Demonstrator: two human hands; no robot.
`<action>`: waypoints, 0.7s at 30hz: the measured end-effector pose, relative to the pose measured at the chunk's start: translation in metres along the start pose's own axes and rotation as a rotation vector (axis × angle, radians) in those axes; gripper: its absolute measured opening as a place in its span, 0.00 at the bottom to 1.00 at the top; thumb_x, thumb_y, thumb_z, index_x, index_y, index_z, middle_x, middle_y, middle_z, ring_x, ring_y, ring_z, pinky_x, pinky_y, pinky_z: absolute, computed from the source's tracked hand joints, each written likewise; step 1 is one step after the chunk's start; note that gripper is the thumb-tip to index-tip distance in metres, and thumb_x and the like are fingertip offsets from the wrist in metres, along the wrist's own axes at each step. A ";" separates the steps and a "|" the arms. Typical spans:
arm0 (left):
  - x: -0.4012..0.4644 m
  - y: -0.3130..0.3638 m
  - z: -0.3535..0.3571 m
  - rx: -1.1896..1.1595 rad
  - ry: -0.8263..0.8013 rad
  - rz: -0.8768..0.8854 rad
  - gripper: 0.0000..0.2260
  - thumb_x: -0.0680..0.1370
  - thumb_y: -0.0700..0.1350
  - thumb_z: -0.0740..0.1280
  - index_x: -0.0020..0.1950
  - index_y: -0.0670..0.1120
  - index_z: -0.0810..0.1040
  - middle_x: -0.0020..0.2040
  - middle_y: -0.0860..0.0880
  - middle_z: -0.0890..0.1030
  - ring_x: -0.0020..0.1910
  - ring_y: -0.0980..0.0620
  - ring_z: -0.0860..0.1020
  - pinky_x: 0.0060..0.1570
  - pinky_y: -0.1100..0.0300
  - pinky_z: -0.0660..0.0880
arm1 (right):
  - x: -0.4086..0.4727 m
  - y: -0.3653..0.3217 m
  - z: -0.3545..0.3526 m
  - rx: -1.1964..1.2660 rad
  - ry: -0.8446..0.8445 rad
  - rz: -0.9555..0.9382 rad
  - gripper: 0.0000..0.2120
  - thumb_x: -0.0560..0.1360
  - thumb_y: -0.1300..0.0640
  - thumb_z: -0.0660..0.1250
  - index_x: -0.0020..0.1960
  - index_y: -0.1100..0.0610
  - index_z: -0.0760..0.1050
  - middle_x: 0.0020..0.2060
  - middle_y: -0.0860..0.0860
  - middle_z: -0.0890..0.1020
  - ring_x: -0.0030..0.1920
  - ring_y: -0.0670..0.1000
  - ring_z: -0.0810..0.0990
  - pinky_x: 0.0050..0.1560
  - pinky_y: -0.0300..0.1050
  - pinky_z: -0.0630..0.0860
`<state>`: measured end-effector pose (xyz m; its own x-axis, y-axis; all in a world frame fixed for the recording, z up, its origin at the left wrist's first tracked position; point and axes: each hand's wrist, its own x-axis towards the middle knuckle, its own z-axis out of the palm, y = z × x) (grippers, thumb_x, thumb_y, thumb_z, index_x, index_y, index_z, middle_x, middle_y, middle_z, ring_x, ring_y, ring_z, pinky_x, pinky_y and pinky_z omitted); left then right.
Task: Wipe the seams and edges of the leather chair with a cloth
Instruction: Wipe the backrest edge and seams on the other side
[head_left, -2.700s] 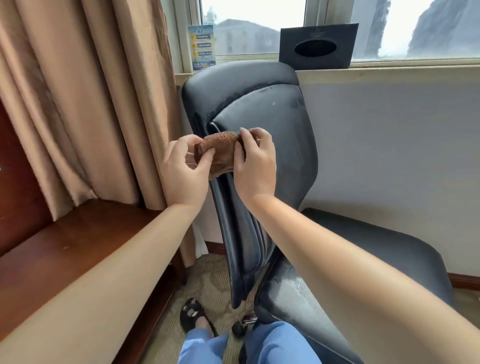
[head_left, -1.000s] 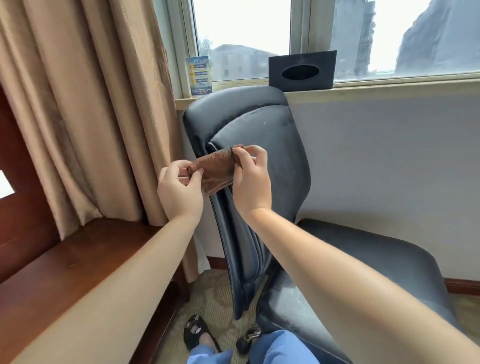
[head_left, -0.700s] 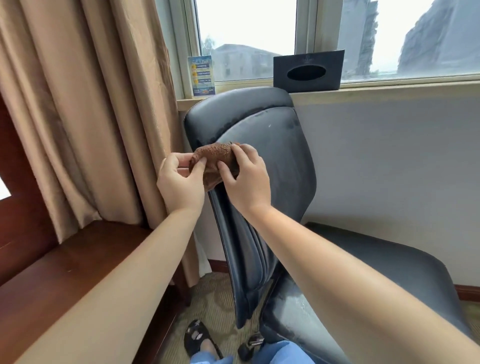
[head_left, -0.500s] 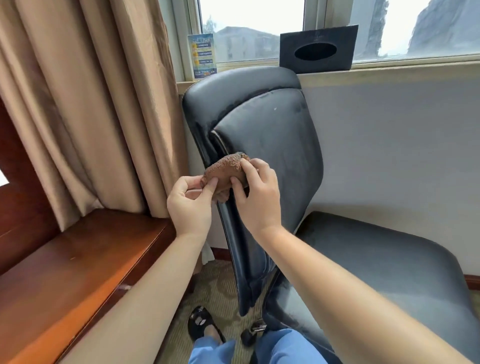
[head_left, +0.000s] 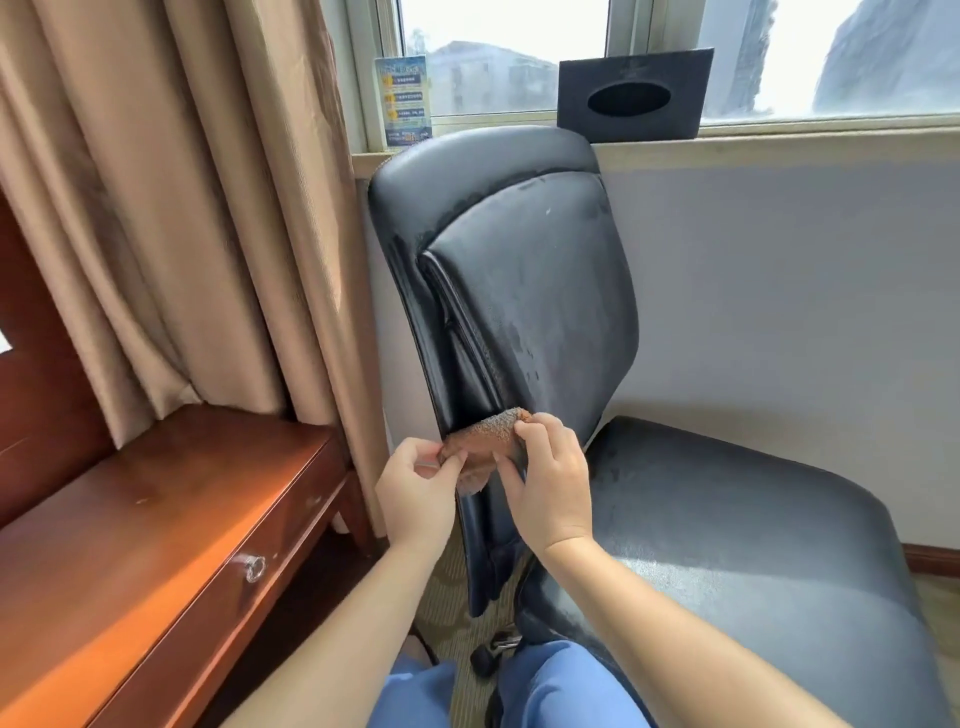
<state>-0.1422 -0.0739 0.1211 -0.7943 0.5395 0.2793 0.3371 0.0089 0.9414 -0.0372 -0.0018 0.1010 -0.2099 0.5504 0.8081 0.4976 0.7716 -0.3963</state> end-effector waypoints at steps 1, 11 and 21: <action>0.003 0.006 -0.002 -0.012 0.010 0.023 0.07 0.72 0.42 0.75 0.40 0.47 0.77 0.38 0.51 0.80 0.40 0.53 0.76 0.38 0.69 0.69 | 0.008 -0.003 -0.003 0.012 0.003 0.011 0.18 0.67 0.61 0.75 0.52 0.57 0.71 0.50 0.54 0.78 0.47 0.55 0.74 0.48 0.51 0.76; 0.056 0.075 -0.018 -0.115 0.118 0.253 0.12 0.72 0.42 0.75 0.36 0.55 0.75 0.37 0.53 0.80 0.38 0.52 0.78 0.45 0.54 0.78 | 0.098 -0.050 -0.006 0.126 0.086 0.003 0.17 0.73 0.60 0.66 0.61 0.60 0.75 0.59 0.56 0.76 0.57 0.57 0.71 0.58 0.50 0.70; 0.019 -0.002 -0.004 -0.021 -0.016 0.052 0.10 0.71 0.45 0.76 0.37 0.52 0.75 0.36 0.53 0.80 0.39 0.52 0.79 0.44 0.54 0.77 | 0.016 -0.006 0.004 -0.031 0.027 -0.056 0.14 0.71 0.55 0.61 0.54 0.58 0.76 0.50 0.55 0.78 0.44 0.56 0.76 0.45 0.47 0.72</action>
<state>-0.1599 -0.0669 0.1256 -0.7675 0.5525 0.3252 0.3672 -0.0370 0.9294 -0.0471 0.0037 0.1145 -0.2154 0.4972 0.8405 0.5112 0.7907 -0.3368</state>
